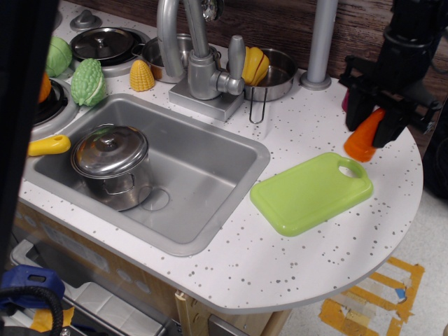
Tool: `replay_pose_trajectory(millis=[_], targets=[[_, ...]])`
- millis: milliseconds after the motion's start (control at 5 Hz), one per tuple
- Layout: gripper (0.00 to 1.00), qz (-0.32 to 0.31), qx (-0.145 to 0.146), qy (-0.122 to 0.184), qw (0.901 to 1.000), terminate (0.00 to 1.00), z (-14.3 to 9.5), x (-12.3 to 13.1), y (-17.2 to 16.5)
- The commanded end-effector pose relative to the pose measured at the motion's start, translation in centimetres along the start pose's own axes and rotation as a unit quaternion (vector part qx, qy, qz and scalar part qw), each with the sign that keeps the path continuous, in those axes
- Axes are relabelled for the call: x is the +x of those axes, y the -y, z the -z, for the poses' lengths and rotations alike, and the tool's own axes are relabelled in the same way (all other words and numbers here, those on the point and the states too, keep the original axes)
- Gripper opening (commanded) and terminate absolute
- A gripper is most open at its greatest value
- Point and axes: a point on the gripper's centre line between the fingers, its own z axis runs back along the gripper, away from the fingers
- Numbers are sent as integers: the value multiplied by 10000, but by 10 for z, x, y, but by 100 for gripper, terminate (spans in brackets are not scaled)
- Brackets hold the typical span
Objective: Put carrot on cutting board
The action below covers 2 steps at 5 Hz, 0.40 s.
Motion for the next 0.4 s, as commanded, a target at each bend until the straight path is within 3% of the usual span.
replay_pose_trajectory(millis=[0, 200], targets=[[0, -46, 120, 454, 9989, 0, -36, -19, -8], [0, -31, 116, 405, 9991, 0, -30, -37, -12]])
